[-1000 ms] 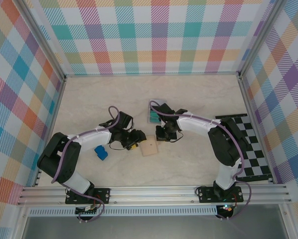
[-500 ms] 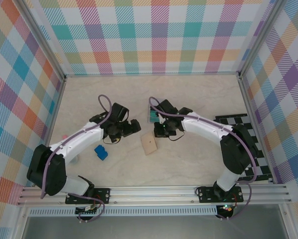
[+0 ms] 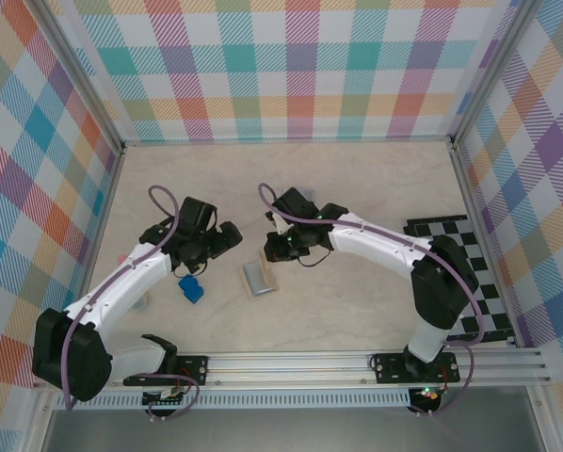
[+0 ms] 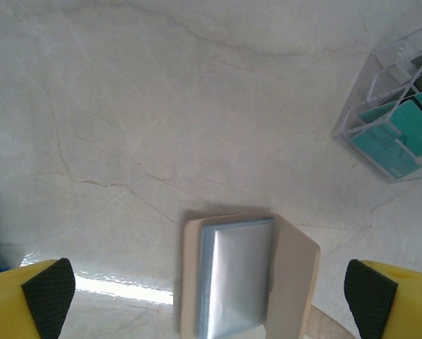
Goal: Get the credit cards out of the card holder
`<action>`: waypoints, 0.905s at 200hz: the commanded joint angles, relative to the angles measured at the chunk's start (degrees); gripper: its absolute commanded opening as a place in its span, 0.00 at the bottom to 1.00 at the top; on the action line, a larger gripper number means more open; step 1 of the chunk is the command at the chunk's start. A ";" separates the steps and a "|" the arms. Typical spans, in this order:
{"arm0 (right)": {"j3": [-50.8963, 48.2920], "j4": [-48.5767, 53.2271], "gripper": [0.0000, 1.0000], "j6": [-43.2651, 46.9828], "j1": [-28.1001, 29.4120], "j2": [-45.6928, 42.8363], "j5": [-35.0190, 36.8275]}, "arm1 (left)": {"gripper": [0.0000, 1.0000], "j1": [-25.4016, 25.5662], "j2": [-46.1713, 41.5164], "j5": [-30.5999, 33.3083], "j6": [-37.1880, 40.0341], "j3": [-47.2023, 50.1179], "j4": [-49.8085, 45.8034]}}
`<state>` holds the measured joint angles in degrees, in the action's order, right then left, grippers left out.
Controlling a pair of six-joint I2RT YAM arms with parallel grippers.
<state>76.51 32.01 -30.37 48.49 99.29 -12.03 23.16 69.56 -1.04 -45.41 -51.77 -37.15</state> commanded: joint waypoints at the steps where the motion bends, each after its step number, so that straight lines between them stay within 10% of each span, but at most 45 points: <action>1: 1.28 1.34 0.07 0.62 -0.06 1.00 1.75 | 1.00 -0.31 -1.62 -1.56 -0.31 2.07 -0.63; 181: -12.17 3.62 0.07 -3.35 -8.66 0.23 12.03 | 0.82 3.42 9.17 -26.52 -3.67 11.20 23.50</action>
<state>64.88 35.11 -32.40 40.18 98.78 -0.82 24.62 76.93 -23.64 -47.35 -41.80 -18.90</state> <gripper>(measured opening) 0.078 0.835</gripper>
